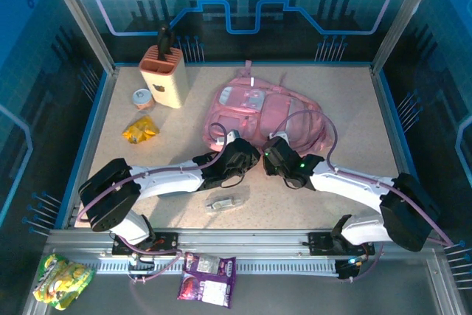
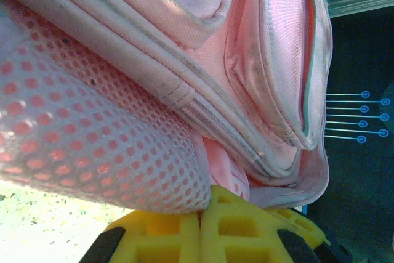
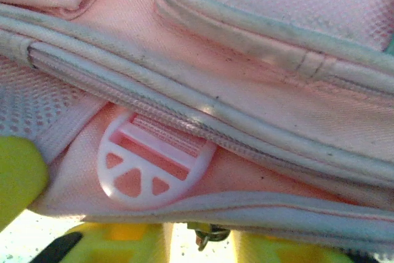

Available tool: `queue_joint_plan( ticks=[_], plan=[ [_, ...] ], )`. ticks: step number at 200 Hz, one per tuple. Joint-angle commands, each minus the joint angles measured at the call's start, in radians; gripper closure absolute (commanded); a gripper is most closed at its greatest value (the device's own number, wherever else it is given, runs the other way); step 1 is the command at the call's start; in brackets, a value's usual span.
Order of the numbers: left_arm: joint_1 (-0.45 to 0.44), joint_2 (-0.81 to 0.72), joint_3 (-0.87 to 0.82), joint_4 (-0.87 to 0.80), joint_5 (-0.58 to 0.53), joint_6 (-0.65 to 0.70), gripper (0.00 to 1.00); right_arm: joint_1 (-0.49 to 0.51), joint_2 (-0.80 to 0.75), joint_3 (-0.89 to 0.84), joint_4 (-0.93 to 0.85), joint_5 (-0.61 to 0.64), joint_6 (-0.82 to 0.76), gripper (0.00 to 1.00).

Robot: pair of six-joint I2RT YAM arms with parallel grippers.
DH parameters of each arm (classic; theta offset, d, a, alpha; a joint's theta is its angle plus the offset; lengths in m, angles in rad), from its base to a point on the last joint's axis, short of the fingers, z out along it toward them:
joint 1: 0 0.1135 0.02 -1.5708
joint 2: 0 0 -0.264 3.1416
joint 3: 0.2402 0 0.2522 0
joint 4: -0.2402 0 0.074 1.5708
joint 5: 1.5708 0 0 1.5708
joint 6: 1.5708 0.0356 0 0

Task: Pack the student bag
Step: Zip the student bag at the center of the table.

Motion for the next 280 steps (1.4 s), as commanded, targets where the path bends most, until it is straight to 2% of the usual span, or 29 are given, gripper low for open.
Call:
queue_joint_plan(
  ticks=[1,44,95,157,194,238,260,280],
  plan=[
    [-0.033,-0.051,0.058,0.058,0.012,0.023,1.0,-0.008,0.044,0.004,0.077,0.017,-0.014,0.66],
    [-0.033,-0.065,0.044,0.049,-0.006,0.03,1.0,-0.01,0.023,-0.003,0.079,0.065,-0.035,0.84],
    [-0.016,-0.086,0.042,0.002,-0.047,0.06,1.0,-0.01,-0.022,-0.018,-0.011,0.023,-0.026,1.0],
    [0.109,-0.12,-0.012,-0.024,-0.004,0.083,1.0,-0.034,-0.117,-0.072,-0.185,-0.068,-0.014,1.0],
    [0.208,-0.13,-0.05,-0.046,0.034,0.103,1.0,-0.118,-0.233,-0.118,-0.313,-0.119,-0.02,1.0],
    [0.32,-0.07,-0.023,-0.088,0.098,0.163,1.0,-0.213,-0.355,-0.134,-0.419,-0.167,-0.055,1.0],
    [0.338,-0.012,0.01,-0.066,0.122,0.193,1.0,-0.202,-0.344,-0.123,-0.378,-0.268,-0.075,1.0],
    [0.341,0.078,0.088,-0.04,0.187,0.261,1.0,-0.143,-0.29,-0.123,-0.271,-0.347,-0.055,1.0]
  ],
)
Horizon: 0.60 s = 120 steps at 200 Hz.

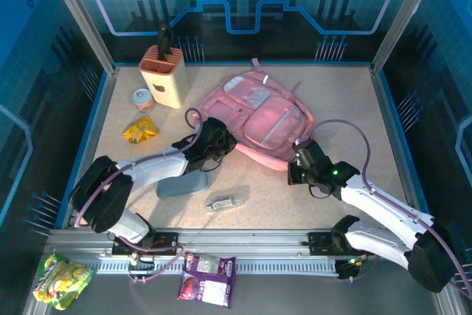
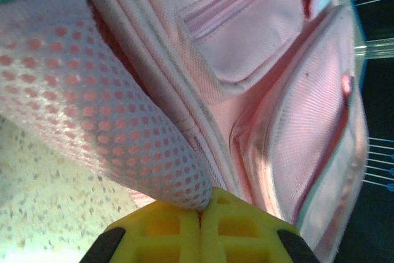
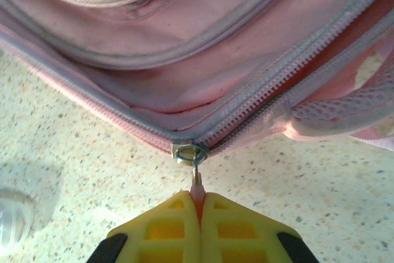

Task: Pack the student bag
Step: Zip the student bag at the center of the table.

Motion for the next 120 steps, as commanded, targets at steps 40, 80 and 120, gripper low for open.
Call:
queue_joint_plan(
  ticks=[40,80,120],
  plan=[
    [0.063,0.166,0.202,-0.024,0.104,0.195,1.0,0.171,0.214,0.055,0.137,-0.174,0.041,1.0],
    [0.051,0.083,0.085,-0.013,0.124,0.139,0.75,0.174,0.217,0.014,0.203,-0.158,0.043,1.0],
    [-0.039,-0.073,-0.112,0.067,0.038,0.008,0.47,0.173,0.232,0.014,0.186,-0.136,0.021,1.0]
  ],
)
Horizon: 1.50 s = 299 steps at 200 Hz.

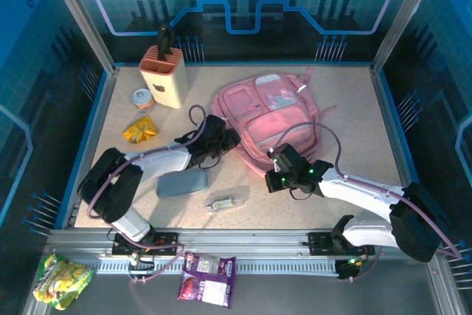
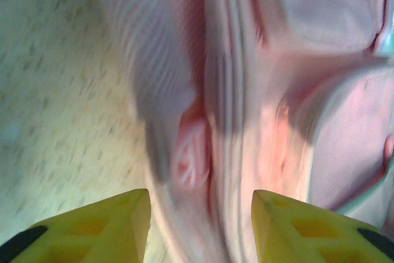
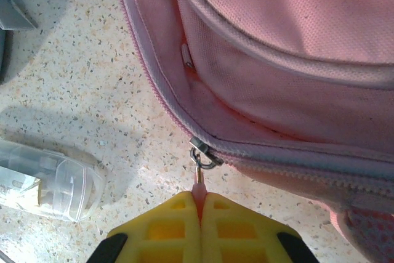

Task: Pack the student bag
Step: Zip the student bag at the center of the table.

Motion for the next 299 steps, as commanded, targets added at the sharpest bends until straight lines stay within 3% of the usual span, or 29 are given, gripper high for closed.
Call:
queue_joint_plan(
  ticks=[1,23,41,95,127,164,198,262,299],
  plan=[
    [-0.061,-0.097,-0.09,0.071,-0.03,-0.084,0.47,0.011,0.006,-0.004,0.005,-0.01,-0.013,1.0],
    [-0.134,-0.145,-0.144,0.056,-0.087,-0.185,0.37,0.012,0.009,-0.005,0.007,-0.013,-0.017,1.0],
    [-0.193,-0.148,-0.204,0.144,-0.107,-0.278,0.34,0.012,0.005,-0.007,0.009,-0.007,-0.021,1.0],
    [-0.291,-0.036,-0.193,0.305,-0.138,-0.417,0.34,0.011,0.008,0.004,-0.001,-0.026,-0.034,1.0],
    [-0.33,0.065,-0.155,0.424,-0.176,-0.47,0.43,0.012,0.005,0.008,0.005,-0.049,-0.03,1.0],
    [-0.33,0.151,-0.107,0.448,-0.183,-0.522,0.5,0.012,-0.001,-0.005,0.009,-0.046,-0.03,1.0],
    [-0.332,0.209,-0.131,0.529,-0.208,-0.596,0.63,0.012,-0.003,-0.001,0.0,-0.036,-0.038,1.0],
    [-0.33,0.145,-0.129,0.417,-0.27,-0.56,1.0,0.012,-0.012,0.04,-0.089,-0.011,-0.042,1.0],
    [-0.31,0.038,-0.105,0.237,-0.31,-0.458,1.0,0.012,-0.051,0.053,-0.15,-0.014,-0.044,1.0]
  ],
)
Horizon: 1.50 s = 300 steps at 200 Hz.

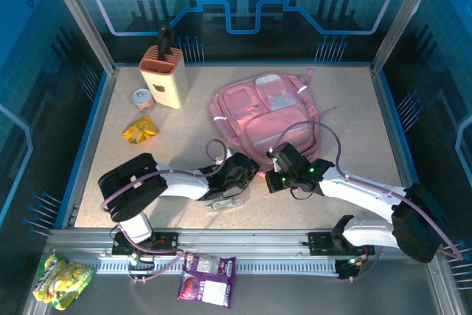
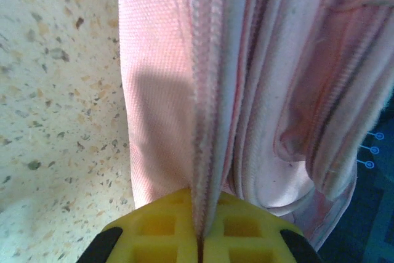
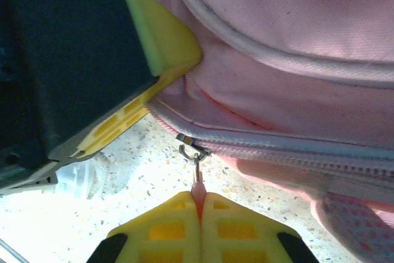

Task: Pack the student bag
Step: Zip the student bag at the center of the table.

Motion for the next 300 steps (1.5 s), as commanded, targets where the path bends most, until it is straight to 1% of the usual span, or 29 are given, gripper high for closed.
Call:
queue_joint_plan(
  ticks=[1,18,40,68,84,95,110,127,140,148,165,178,189,192,209,218,226,238,245,249,275,287,300],
  plan=[
    [0.022,-0.085,0.018,-0.135,-0.092,0.089,1.0,0.012,-0.039,0.027,-0.102,-0.011,-0.013,1.0],
    [0.053,-0.139,0.007,-0.172,-0.098,0.134,1.0,0.012,-0.048,0.044,-0.158,-0.001,-0.013,1.0],
    [0.112,-0.194,0.021,-0.243,-0.057,0.212,1.0,0.013,-0.068,0.06,-0.235,0.04,-0.001,1.0],
    [0.161,-0.26,0.042,-0.372,-0.069,0.302,1.0,0.005,-0.118,0.072,-0.33,0.133,0.021,1.0],
    [0.202,-0.296,0.04,-0.409,-0.062,0.353,1.0,-0.025,-0.149,0.072,-0.379,0.171,0.043,1.0],
    [0.242,-0.315,0.048,-0.437,-0.041,0.407,1.0,-0.06,-0.169,0.064,-0.393,0.164,0.055,1.0],
    [0.292,-0.33,0.064,-0.48,-0.004,0.484,1.0,-0.105,-0.19,0.047,-0.365,0.127,0.037,1.0],
    [0.336,-0.328,0.093,-0.516,0.048,0.538,1.0,-0.115,-0.167,0.046,-0.307,0.072,-0.002,1.0],
    [0.356,-0.311,0.114,-0.516,0.067,0.589,1.0,-0.088,-0.127,0.054,-0.238,-0.02,-0.026,1.0],
    [0.376,-0.287,0.136,-0.532,0.098,0.617,1.0,-0.051,-0.095,0.067,-0.207,-0.043,-0.025,1.0],
    [0.414,-0.239,0.194,-0.571,0.167,0.678,1.0,0.036,-0.026,0.108,-0.167,-0.037,-0.027,1.0],
    [0.415,-0.227,0.23,-0.619,0.162,0.716,1.0,0.059,0.018,0.132,-0.17,0.002,-0.01,1.0],
    [0.416,-0.234,0.221,-0.622,0.157,0.72,1.0,0.054,0.031,0.123,-0.161,0.039,0.005,1.0],
    [0.415,-0.237,0.214,-0.619,0.156,0.72,0.99,0.052,0.032,0.116,-0.153,0.048,0.008,1.0],
    [0.417,-0.254,0.189,-0.634,0.148,0.716,0.88,0.024,0.034,0.087,-0.116,0.047,0.003,1.0],
    [0.416,-0.268,0.177,-0.646,0.156,0.712,0.79,0.019,0.035,0.081,-0.099,0.041,-0.005,1.0],
    [0.414,-0.285,0.159,-0.65,0.162,0.696,0.75,0.018,0.036,0.078,-0.085,0.043,-0.008,1.0],
    [0.392,-0.32,0.118,-0.619,0.171,0.659,0.71,0.017,0.04,0.074,-0.07,0.044,-0.013,1.0],
    [0.373,-0.34,0.091,-0.596,0.167,0.639,0.63,0.017,0.046,0.076,-0.064,0.04,-0.018,1.0],
    [0.364,-0.35,0.078,-0.587,0.164,0.619,0.61,0.016,0.049,0.077,-0.061,0.04,-0.02,1.0],
    [0.279,-0.367,0.015,-0.507,0.137,0.502,0.54,0.014,0.067,0.079,-0.031,0.019,-0.035,1.0],
    [0.251,-0.349,0.005,-0.472,0.127,0.46,0.52,0.014,0.075,0.079,-0.009,-0.005,-0.041,1.0],
    [0.224,-0.324,0.003,-0.467,0.089,0.415,0.51,0.014,0.085,0.077,0.006,-0.009,-0.044,0.99]
  ],
)
